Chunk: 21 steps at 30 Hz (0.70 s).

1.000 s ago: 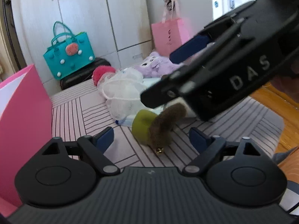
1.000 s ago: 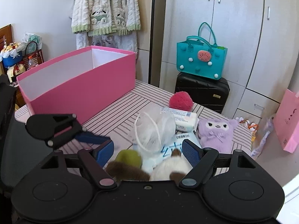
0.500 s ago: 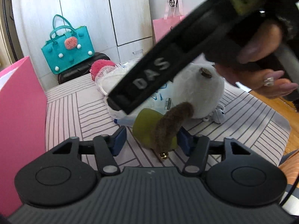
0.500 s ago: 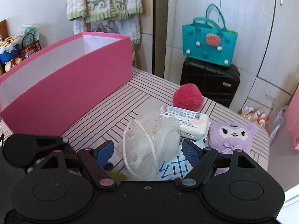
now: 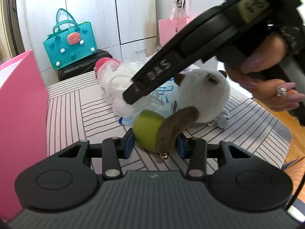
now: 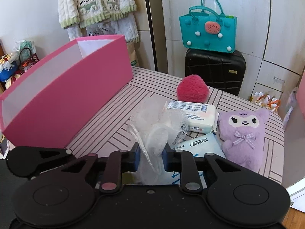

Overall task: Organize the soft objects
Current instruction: 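Close right gripper on the bath puff while left gripper closes on the green sponge, then carry the bath puff and green sponge in both grippers over the pink box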

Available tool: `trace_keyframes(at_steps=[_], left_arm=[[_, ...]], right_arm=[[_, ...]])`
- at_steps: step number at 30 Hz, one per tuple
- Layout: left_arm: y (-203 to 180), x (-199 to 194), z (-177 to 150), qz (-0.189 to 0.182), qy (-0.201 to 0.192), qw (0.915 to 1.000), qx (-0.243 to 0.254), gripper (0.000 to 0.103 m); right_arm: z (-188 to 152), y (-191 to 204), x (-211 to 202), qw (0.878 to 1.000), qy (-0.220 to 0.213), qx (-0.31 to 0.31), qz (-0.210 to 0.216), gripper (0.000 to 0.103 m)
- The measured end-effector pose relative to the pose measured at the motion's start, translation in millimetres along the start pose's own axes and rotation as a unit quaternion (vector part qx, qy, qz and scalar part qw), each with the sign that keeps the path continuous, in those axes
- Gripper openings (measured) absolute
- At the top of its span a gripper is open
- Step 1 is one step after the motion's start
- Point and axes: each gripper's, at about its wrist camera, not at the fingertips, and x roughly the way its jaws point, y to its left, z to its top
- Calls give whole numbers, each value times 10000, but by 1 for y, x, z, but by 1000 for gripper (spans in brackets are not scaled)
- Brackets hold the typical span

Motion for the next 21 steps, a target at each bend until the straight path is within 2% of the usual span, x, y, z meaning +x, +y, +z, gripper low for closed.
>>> trace_keyframes(at_steps=[10,21], left_arm=[[9,-16,0,-11,229,9996,-144,43],[28,-27,-1,-271,783,9960,-325,46]], right_arm=[[-2,12,-26,9999,-107,10,72,24],[-9,31,-46,9997,-199,-43,100,24]])
